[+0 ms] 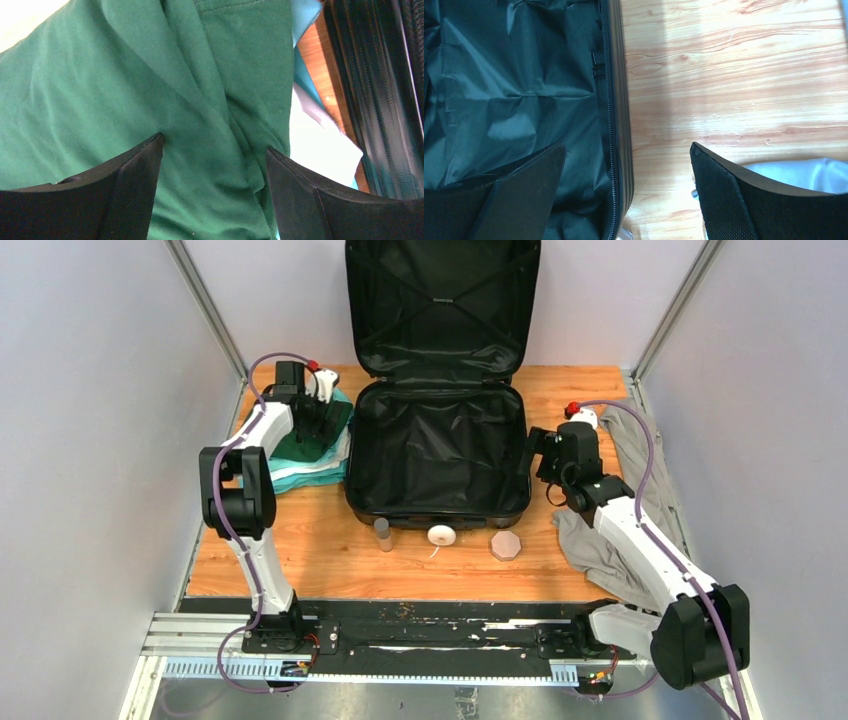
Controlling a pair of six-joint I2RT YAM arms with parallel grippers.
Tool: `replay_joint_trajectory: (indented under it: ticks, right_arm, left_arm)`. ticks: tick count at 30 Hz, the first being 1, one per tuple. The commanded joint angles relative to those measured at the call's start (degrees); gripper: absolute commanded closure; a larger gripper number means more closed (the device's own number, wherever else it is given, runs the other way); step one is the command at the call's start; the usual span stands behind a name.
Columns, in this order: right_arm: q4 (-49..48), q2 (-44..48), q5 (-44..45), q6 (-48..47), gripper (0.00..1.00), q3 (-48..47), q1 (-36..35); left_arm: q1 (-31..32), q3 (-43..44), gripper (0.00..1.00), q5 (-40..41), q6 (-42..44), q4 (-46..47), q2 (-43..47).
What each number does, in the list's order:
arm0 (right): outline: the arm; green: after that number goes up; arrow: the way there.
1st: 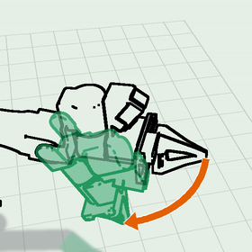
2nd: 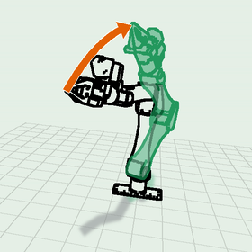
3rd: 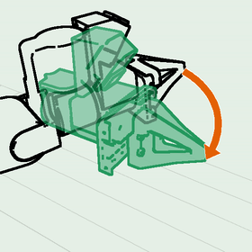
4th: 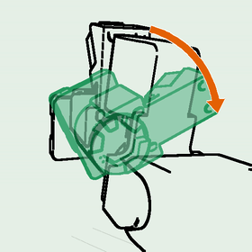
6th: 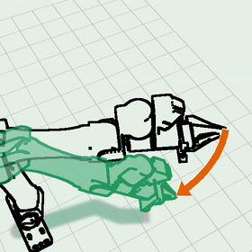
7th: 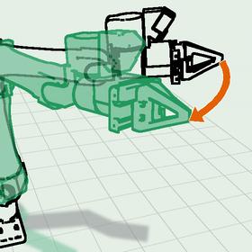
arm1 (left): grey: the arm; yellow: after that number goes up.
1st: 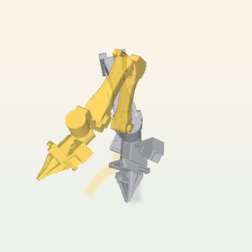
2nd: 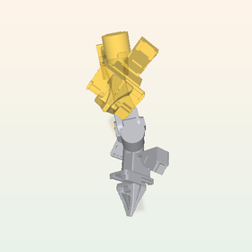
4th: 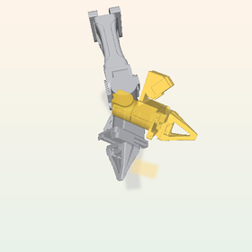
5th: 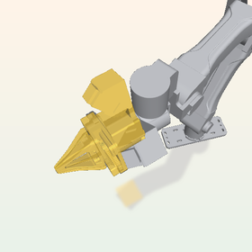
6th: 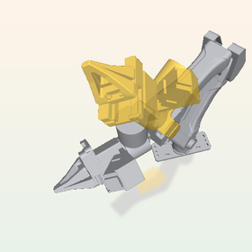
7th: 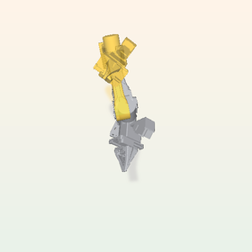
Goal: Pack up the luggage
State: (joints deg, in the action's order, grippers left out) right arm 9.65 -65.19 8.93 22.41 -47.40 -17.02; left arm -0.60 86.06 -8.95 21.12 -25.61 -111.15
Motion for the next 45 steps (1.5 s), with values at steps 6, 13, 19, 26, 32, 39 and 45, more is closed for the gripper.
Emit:
replay_joint_trajectory:
  ticks: [6,13,19,26,32,39,45]
  right_arm:
    - [5.37,-7.23,2.68,-4.26,0.01,-8.92,-0.47]
    - [8.29,-11.13,-0.52,-6.75,0.02,-17.80,-0.47]
    - [11.14,-10.87,-5.79,-4.46,0.00,-22.23,-0.88]
    - [12.17,-9.71,-6.83,-2.66,0.00,-22.77,-4.65]
    - [12.16,-10.51,-9.97,-0.14,0.00,-23.81,-6.27]
    - [11.98,-12.43,-9.83,3.61,0.02,-27.22,-11.08]
    - [8.46,-15.84,-11.75,10.17,0.02,-29.09,-14.47]
  left_arm:
    - [2.00,2.03,0.36,-3.28,-1.46,1.44,-1.38]
    - [2.10,2.93,0.68,-0.94,-0.19,1.96,-4.18]
    - [2.10,2.50,0.49,-0.08,0.76,2.31,-4.58]
    - [2.09,3.23,0.60,0.42,0.37,1.79,-5.57]
    - [2.10,4.72,0.99,3.69,0.33,1.44,-6.26]
    - [1.20,7.94,1.00,1.20,-4.14,-1.76,1.21]
    - [1.04,11.37,1.00,-2.32,-7.82,-6.73,7.57]
